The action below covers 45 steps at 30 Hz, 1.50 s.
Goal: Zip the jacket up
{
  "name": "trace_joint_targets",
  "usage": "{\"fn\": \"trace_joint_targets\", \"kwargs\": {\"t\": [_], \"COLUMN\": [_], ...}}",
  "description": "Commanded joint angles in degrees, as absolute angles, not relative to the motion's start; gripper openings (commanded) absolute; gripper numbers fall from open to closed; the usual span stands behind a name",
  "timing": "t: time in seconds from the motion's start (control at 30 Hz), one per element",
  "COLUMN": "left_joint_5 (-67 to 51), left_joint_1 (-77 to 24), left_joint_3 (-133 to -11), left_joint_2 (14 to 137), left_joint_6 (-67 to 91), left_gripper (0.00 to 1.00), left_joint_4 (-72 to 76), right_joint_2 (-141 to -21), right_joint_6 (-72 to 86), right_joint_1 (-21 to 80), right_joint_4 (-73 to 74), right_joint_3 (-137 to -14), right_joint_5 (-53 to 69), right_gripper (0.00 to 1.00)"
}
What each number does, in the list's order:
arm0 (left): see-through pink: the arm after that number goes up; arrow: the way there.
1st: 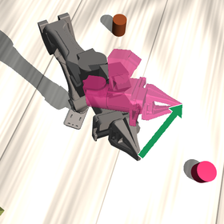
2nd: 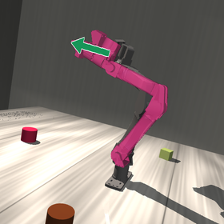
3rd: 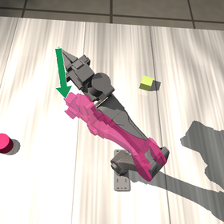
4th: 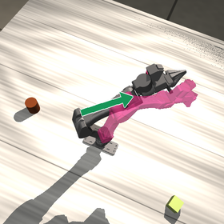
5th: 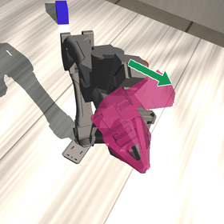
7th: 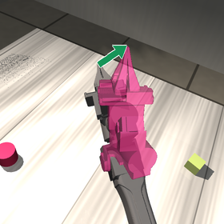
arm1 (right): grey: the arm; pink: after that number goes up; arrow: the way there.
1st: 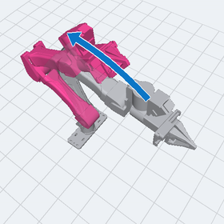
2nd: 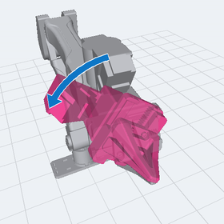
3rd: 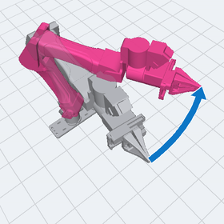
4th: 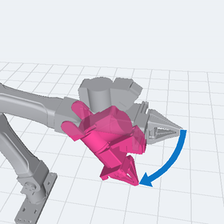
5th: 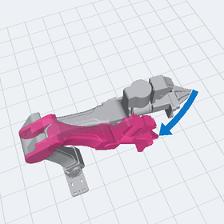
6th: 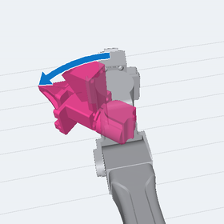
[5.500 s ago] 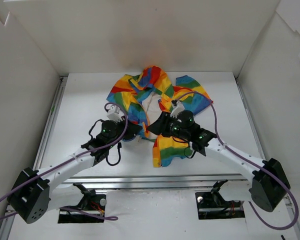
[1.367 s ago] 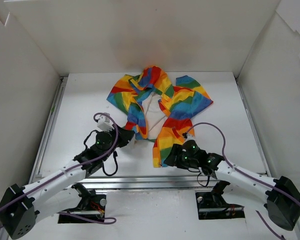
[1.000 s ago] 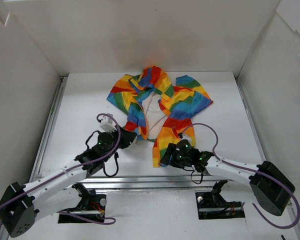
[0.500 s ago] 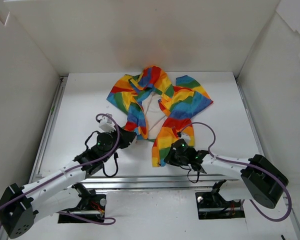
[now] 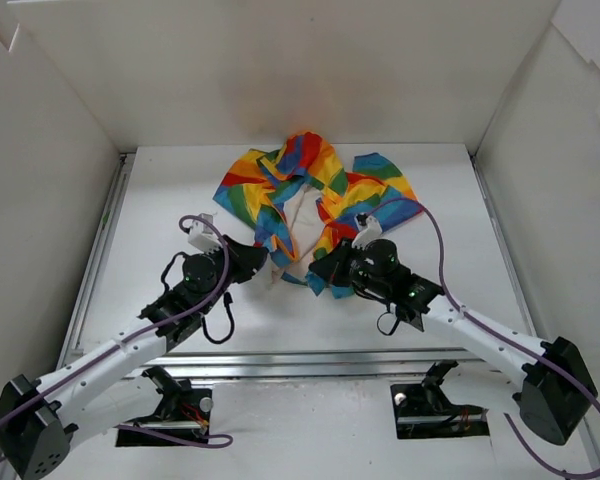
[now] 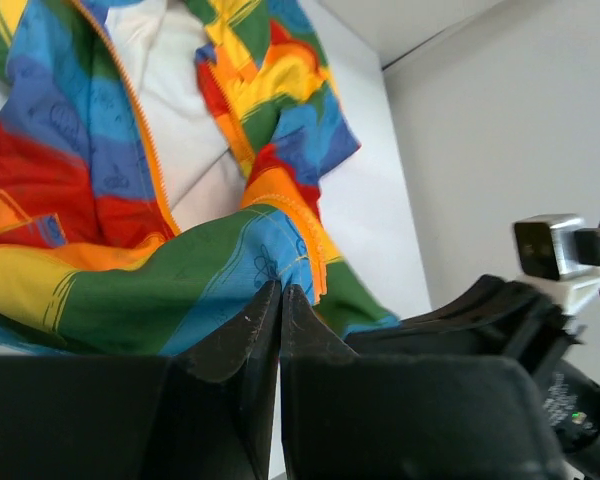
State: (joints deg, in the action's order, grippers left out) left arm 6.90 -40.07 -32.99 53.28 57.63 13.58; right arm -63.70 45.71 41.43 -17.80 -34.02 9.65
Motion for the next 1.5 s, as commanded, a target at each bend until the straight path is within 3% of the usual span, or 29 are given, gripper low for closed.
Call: {"fn": "trace_joint_targets", "kwargs": {"t": [0.0, 0.27, 0.5, 0.77, 0.8, 0.83, 0.9, 0.93, 1.03, 1.2, 1.47], "left_joint_5": [7.1, 6.4, 8.5, 7.4, 7.2, 6.9, 6.4, 6.6, 6.4, 6.6, 6.7], "left_joint_1": [-39.6, -39.0, -39.0, -39.0, -39.0, -39.0, -39.0, -39.0, -39.0, -39.0, -39.0], "left_joint_3": [-37.0, -37.6, -34.6, -32.7, -32.3, -32.2, -32.8, -33.2, -32.4, -33.1, -31.8], "left_joint_2": [50.9, 49.7, 47.1, 49.4, 49.6, 49.7, 50.4, 50.6, 51.1, 51.5, 51.1], "left_joint_6": [56.7, 57.0, 56.5, 57.3, 57.4, 57.8, 57.6, 57.0, 57.6, 56.9, 57.7], "left_gripper": [0.0, 0.0, 0.0, 0.0, 0.0, 0.0, 0.0, 0.0, 0.0, 0.0, 0.0], "left_joint_4": [19.2, 19.9, 14.7, 15.6, 16.1, 16.6, 15.9, 15.5, 16.7, 16.1, 16.2], "right_joint_2": [-62.0, -59.6, -56.6, -50.9, -49.3, -48.6, -46.5, -45.9, -45.1, -47.4, -50.3], "right_joint_6": [44.6, 49.6, 49.0, 49.7, 49.9, 50.0, 50.8, 51.3, 52.3, 54.3, 54.3], "right_joint_1": [41.0, 39.6, 40.9, 42.7, 42.6, 42.7, 43.0, 42.9, 43.0, 44.9, 47.4], "right_joint_4": [-27.8, -38.6, -13.1, 5.2, 6.3, 7.5, 9.3, 9.1, 7.0, 1.7, -7.1], "right_joint_3": [-38.7, -36.3, -27.5, -19.3, -18.9, -18.7, -18.3, -17.3, -15.9, -14.3, -14.7], "right_joint_5": [14.0, 14.1, 14.1, 3.2, 2.3, 1.4, 0.4, 1.0, 3.4, 8.3, 9.6], "right_gripper": [0.0, 0.0, 0.0, 0.0, 0.04, 0.18, 0.37, 0.54, 0.63, 0.64, 0.52]}}
